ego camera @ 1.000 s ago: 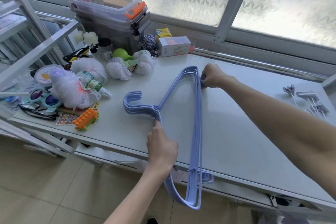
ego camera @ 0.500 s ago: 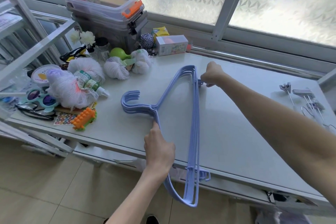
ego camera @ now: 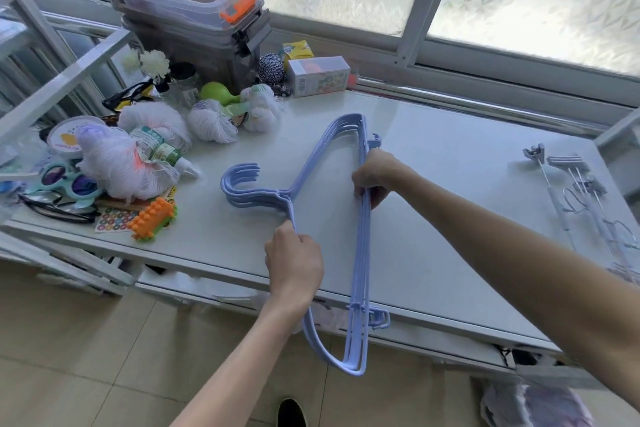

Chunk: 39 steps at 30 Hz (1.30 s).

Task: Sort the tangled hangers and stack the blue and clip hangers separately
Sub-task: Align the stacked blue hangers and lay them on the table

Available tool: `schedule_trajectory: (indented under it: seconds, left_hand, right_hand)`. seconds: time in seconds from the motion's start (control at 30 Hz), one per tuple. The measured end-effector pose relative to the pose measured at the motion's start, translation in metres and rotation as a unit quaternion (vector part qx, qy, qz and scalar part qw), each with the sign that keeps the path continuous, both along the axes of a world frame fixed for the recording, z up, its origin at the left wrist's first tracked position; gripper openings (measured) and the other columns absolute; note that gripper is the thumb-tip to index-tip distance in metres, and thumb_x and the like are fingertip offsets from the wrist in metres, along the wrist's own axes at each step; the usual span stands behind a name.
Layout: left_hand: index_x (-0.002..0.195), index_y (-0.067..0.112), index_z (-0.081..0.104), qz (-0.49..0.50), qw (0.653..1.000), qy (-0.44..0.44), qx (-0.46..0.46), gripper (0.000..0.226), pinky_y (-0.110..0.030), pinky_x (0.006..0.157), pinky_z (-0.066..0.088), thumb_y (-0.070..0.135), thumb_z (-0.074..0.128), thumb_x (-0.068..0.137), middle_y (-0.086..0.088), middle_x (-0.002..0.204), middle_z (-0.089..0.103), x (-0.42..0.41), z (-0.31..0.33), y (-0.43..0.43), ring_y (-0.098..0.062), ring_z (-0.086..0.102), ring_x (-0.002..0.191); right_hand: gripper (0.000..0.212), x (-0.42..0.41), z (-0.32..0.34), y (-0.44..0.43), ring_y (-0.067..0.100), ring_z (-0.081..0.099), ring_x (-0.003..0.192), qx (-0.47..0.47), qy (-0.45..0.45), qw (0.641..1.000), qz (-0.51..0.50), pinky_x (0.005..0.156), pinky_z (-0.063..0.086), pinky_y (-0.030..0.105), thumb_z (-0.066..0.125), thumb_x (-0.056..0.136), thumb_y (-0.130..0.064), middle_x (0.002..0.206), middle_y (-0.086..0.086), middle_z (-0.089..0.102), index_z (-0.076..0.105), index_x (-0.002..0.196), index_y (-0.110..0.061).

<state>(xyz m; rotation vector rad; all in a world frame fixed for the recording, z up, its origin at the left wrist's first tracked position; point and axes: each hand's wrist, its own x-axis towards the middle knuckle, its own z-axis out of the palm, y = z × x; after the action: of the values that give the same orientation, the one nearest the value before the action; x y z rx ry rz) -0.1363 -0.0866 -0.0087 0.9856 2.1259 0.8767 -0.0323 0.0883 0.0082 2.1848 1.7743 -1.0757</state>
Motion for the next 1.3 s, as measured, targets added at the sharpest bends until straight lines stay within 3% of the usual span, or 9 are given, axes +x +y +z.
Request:
schedule_trajectory:
  seconds: [0.1, 0.3, 0.47, 0.6, 0.7, 0.77, 0.93, 1.07, 1.3]
  left_hand:
    - [0.095, -0.004, 0.059, -0.005, 1.000, 0.018, -0.003, 0.025, -0.032, 0.063, 0.034, 0.005, 0.035, 0.093, -0.018, 0.088, 0.062, 0.000, 0.000, 0.000, -0.026, 0.049, 0.074]
    - [0.086, -0.003, 0.058, -0.014, 0.999, 0.042, 0.002, 0.022, -0.030, 0.055, 0.034, 0.004, 0.038, 0.093, -0.014, 0.077, 0.057, -0.003, 0.000, 0.000, -0.021, 0.047, 0.062]
    - [0.077, 0.000, 0.055, -0.024, 1.000, 0.010, -0.008, 0.020, -0.026, 0.047, 0.036, 0.006, 0.042, 0.092, -0.011, 0.071, 0.053, -0.010, -0.003, 0.005, -0.020, 0.047, 0.055]
    - [0.065, 0.006, 0.055, -0.130, 0.990, 0.012, -0.054, 0.034, -0.029, 0.060, 0.037, 0.022, 0.051, 0.095, -0.006, 0.059, 0.052, -0.043, 0.002, 0.012, -0.032, 0.051, 0.066]
    - [0.105, 0.009, 0.068, -0.173, 0.981, 0.087, -0.016, 0.020, -0.030, 0.088, 0.046, 0.022, 0.062, 0.091, -0.006, 0.099, 0.070, -0.083, 0.010, 0.019, -0.025, 0.064, 0.101]
    - [0.122, 0.012, 0.060, -0.199, 0.958, 0.203, 0.047, 0.047, -0.033, 0.092, 0.047, 0.016, 0.077, 0.079, -0.005, 0.116, 0.066, -0.106, 0.014, 0.029, -0.023, 0.062, 0.109]
    - [0.132, 0.019, 0.054, -0.343, 0.881, 0.325, -0.010, 0.066, -0.033, 0.091, 0.044, 0.024, 0.081, 0.073, -0.003, 0.129, 0.058, -0.120, 0.013, 0.069, -0.024, 0.055, 0.117]
    - [0.085, 0.015, 0.067, -0.405, 0.836, 0.370, 0.009, 0.010, -0.030, 0.069, 0.045, 0.024, 0.068, 0.082, -0.006, 0.088, 0.066, -0.109, 0.011, 0.086, -0.031, 0.061, 0.091]
    - [0.056, 0.009, 0.044, -0.418, 0.825, 0.381, 0.011, 0.037, -0.028, 0.053, 0.033, 0.022, 0.069, 0.080, -0.007, 0.061, 0.046, -0.110, 0.005, 0.094, -0.034, 0.045, 0.063]
  right_hand:
    - [0.009, -0.005, 0.000, 0.000, 0.029, 0.064, 0.037, 0.007, -0.027, 1.000, 0.011, 0.037, 0.050, 0.027, 0.058, 0.084, 0.003, 0.049, 0.018, 0.066, 0.052, 0.091, 0.002]
    - [0.034, -0.014, 0.000, -0.006, 0.003, 0.068, 0.056, 0.041, -0.019, 0.999, -0.028, 0.087, 0.054, 0.018, 0.036, 0.096, -0.008, 0.077, 0.010, 0.074, 0.062, 0.075, 0.000]
    - [0.034, -0.018, 0.004, -0.004, 0.018, 0.068, 0.045, 0.022, -0.059, 0.998, 0.007, 0.073, 0.058, 0.023, 0.038, 0.094, -0.003, 0.075, 0.017, 0.074, 0.059, 0.069, 0.003]
    - [0.018, -0.019, 0.006, -0.007, 0.024, 0.066, 0.042, 0.032, -0.067, 0.997, 0.003, 0.077, 0.060, 0.029, 0.043, 0.091, -0.001, 0.078, 0.020, 0.075, 0.057, 0.096, 0.007]
    - [0.024, -0.020, 0.004, -0.009, 0.028, 0.074, 0.076, 0.043, -0.056, 0.998, -0.003, 0.083, 0.059, 0.032, 0.044, 0.090, -0.003, 0.095, 0.021, 0.074, 0.054, 0.110, 0.006]
    - [0.027, -0.021, 0.005, -0.009, 0.028, 0.069, 0.101, 0.055, -0.059, 0.997, 0.004, 0.090, 0.056, 0.034, 0.046, 0.089, -0.004, 0.116, 0.016, 0.067, 0.055, 0.113, 0.002]
    - [0.024, -0.021, 0.007, -0.011, 0.029, 0.073, 0.090, 0.040, -0.078, 0.996, 0.018, 0.088, 0.057, 0.032, 0.046, 0.092, -0.003, 0.099, 0.020, 0.073, 0.054, 0.114, 0.004]
    - [0.030, -0.022, 0.009, -0.011, 0.027, 0.067, 0.103, 0.039, -0.080, 0.996, 0.028, 0.094, 0.054, 0.033, 0.046, 0.092, -0.005, 0.112, 0.016, 0.068, 0.060, 0.117, 0.002]
    - [0.026, -0.020, 0.012, -0.011, 0.025, 0.069, 0.102, 0.024, -0.088, 0.995, 0.048, 0.097, 0.052, 0.032, 0.048, 0.092, -0.005, 0.112, 0.013, 0.070, 0.068, 0.109, 0.001]
